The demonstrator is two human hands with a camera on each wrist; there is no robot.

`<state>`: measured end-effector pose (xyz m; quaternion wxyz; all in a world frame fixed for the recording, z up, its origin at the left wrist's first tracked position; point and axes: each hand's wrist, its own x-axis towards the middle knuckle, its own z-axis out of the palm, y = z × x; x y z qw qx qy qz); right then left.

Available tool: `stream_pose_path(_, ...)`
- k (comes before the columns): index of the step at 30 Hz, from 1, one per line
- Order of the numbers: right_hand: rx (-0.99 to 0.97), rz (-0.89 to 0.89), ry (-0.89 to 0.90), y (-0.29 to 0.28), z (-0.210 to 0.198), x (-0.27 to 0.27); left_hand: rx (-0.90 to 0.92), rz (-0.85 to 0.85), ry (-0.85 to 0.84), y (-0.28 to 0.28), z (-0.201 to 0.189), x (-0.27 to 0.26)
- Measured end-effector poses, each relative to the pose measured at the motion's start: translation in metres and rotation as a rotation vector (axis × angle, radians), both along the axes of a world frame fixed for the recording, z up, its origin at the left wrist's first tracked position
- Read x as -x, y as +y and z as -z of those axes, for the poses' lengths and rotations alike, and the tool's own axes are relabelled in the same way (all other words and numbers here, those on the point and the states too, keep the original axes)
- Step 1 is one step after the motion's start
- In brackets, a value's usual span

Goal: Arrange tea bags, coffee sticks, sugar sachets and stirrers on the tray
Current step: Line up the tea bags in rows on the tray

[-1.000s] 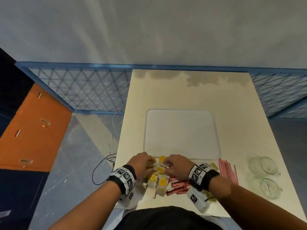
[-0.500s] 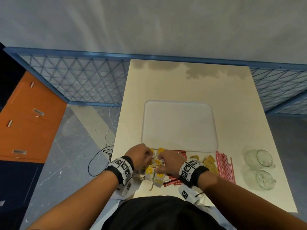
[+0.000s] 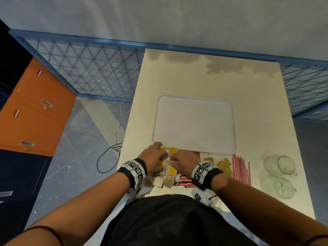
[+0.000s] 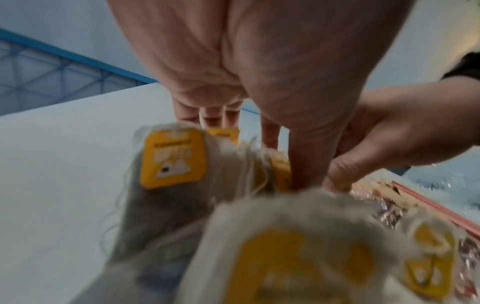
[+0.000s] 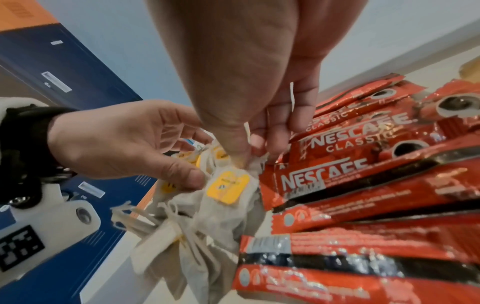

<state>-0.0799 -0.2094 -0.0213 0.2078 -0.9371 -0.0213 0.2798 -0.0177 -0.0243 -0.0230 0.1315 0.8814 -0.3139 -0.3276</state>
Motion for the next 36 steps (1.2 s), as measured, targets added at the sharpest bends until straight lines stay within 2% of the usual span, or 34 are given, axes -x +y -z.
stream_pose_path(7,-0.212,0.186,-0.073,-0.017,-0.018,-0.001,0.225,-0.06,-0.001,-0.002,-0.018,-0.005)
stream_pose_path(11,-0.387,0.217,-0.094,-0.021,-0.034,-0.009,0.389,-0.134,0.179,-0.011,-0.025,-0.006)
stream_pose_path(14,-0.456,0.254,-0.089,-0.019,-0.041,-0.015,0.419,-0.153,0.23,-0.016,-0.023,-0.008)
stream_pose_path(21,-0.527,0.329,-0.095,-0.022,-0.042,-0.022,0.455,-0.33,0.323,-0.014,-0.024,-0.016)
stream_pose_path(24,-0.329,0.347,-0.098,-0.027,-0.03,-0.027,0.449,-0.469,0.381,-0.007,-0.022,-0.021)
stream_pose_path(27,-0.082,0.253,-0.043,-0.027,-0.015,-0.03,0.514,-0.666,0.518,-0.003,-0.023,-0.023)
stream_pose_path(31,0.051,0.142,-0.009,-0.017,0.0,-0.033,0.616,-0.895,0.772,-0.001,-0.028,-0.024)
stream_pose_path(36,0.099,0.111,-0.056,-0.012,0.012,-0.037,0.678,-0.852,0.91,-0.004,-0.037,-0.026)
